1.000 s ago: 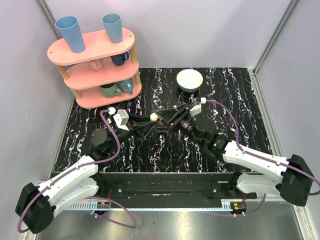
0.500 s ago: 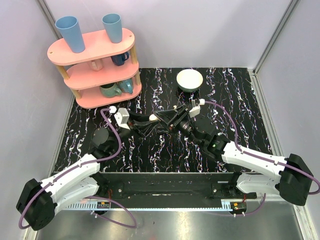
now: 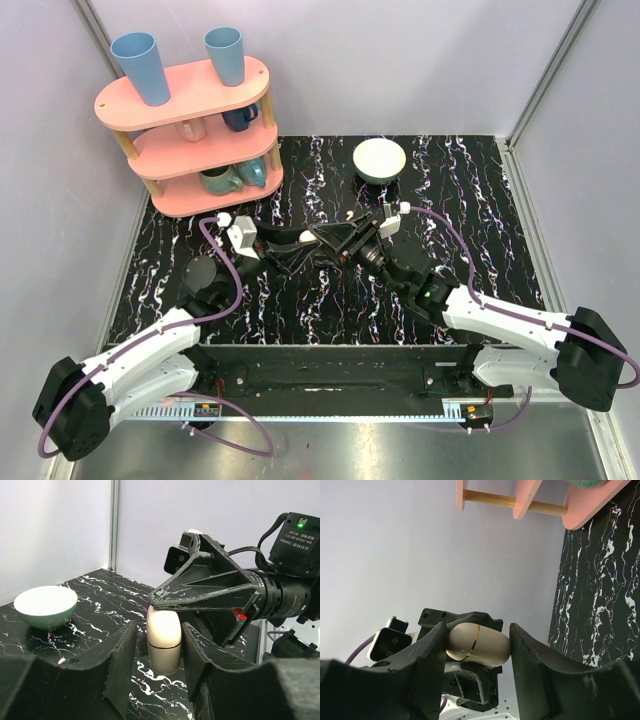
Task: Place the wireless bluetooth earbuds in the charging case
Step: Pass from the right arm to the left
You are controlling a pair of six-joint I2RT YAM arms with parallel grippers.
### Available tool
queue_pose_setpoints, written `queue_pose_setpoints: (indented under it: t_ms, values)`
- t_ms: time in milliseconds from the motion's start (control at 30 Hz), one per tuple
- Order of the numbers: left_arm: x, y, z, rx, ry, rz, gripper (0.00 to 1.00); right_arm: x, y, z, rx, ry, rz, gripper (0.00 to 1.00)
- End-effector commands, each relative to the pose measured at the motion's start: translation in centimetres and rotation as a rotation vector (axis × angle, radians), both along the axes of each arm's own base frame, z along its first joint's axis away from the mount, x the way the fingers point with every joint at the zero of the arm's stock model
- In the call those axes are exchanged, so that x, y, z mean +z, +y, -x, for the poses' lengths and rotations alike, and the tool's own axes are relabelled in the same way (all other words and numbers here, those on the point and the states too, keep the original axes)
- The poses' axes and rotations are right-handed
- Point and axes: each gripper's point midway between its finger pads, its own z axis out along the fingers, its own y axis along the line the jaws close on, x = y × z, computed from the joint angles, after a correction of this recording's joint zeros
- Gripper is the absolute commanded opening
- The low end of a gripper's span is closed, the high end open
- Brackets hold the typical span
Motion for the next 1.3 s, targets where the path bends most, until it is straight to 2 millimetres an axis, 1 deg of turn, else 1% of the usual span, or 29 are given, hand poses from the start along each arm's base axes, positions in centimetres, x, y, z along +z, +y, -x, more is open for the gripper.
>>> queue_pose_setpoints:
  t_ms: [0, 233, 267, 400, 600, 767, 867, 1100, 1267]
  values:
    - [1.9, 0.6, 0.5, 0.011, -0.071, 0.057, 0.45, 3.2, -0.1, 0.4, 0.003, -0.045, -0.077, 0.01]
    - [1.9, 0.6, 0.6, 0.009, -0.080, 0.060, 0.46, 3.4, -0.9, 0.3, -0.025, -0.043, -0.126, 0.00]
    - [1.7, 0.6, 0.6, 0.006, -0.077, 0.056, 0.46, 3.8, -1.1, 0.3, -0.032, -0.050, -0.141, 0.00]
    - [1.6, 0.4, 0.7, -0.001, -0.082, 0.052, 0.47, 4.1, -1.0, 0.3, -0.027, -0.049, -0.150, 0.00]
    - [2.3, 0.8, 0.4, 0.026, -0.100, 0.082, 0.48, 3.7, -0.8, 0.3, -0.017, -0.034, -0.165, 0.00]
    - [2.7, 0.6, 0.4, 0.018, -0.105, 0.106, 0.45, 3.4, -0.7, 0.2, -0.016, -0.027, -0.169, 0.00]
    - [2.5, 0.4, 0.4, 0.011, -0.102, 0.100, 0.43, 3.3, -0.6, 0.2, -0.014, -0.026, -0.172, 0.00]
    - [2.5, 0.2, 0.4, 0.004, -0.102, 0.097, 0.43, 3.3, -0.5, 0.2, -0.010, -0.025, -0.167, 0.00]
    - [2.3, 0.0, 0.3, 0.001, -0.093, 0.082, 0.37, 3.3, -0.4, 0.2, -0.009, -0.032, -0.152, 0.00]
